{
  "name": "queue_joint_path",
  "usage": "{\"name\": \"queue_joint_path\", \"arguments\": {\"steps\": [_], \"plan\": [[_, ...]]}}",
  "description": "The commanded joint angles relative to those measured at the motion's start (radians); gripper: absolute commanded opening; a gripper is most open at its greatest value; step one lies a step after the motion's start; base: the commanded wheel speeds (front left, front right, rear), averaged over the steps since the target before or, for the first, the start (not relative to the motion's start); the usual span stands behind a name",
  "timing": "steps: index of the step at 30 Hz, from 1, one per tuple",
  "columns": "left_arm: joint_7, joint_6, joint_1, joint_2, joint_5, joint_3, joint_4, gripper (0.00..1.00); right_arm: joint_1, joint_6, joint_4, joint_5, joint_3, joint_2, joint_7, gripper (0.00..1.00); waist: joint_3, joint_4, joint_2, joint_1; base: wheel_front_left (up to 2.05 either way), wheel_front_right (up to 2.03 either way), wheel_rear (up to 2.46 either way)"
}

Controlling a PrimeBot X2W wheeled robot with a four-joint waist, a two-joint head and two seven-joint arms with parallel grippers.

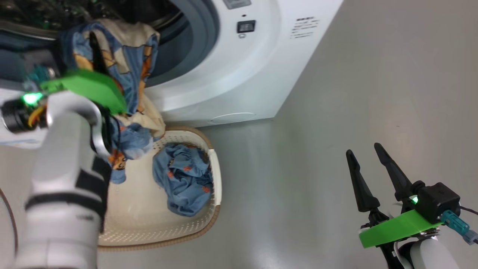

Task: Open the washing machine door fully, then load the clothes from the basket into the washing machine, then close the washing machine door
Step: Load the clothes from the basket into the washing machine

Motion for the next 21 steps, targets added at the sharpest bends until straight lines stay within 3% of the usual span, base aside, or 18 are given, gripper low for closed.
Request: {"name": "queue_joint_path", "arguments": {"steps": [1, 8, 21], "plan": [[-0.006, 0.006, 0.069, 0.029, -0.001, 0.008, -0.081, 1.00, 0.032, 0.002, -0.026, -0.012, 0.017, -0.011, -0.005, 1.00, -0.002, 0.023, -0.0001, 0.0000, 0.00, 0.00, 0.00], [-0.006, 0.037, 0.356, 0.014, -0.027, -0.032, -0.417, 1.00, 0.035, 0.002, -0.029, -0.011, 0.018, -0.024, -0.005, 1.00, -0.004, 0.044, -0.0001, 0.0000, 0.00, 0.00, 0.00], [-0.006, 0.105, 0.766, 0.011, -0.098, -0.083, -0.823, 1.00, 0.031, 0.002, -0.031, -0.012, 0.029, -0.041, -0.005, 1.00, -0.003, 0.043, -0.0001, 0.0000, 0.00, 0.00, 0.00]]}}
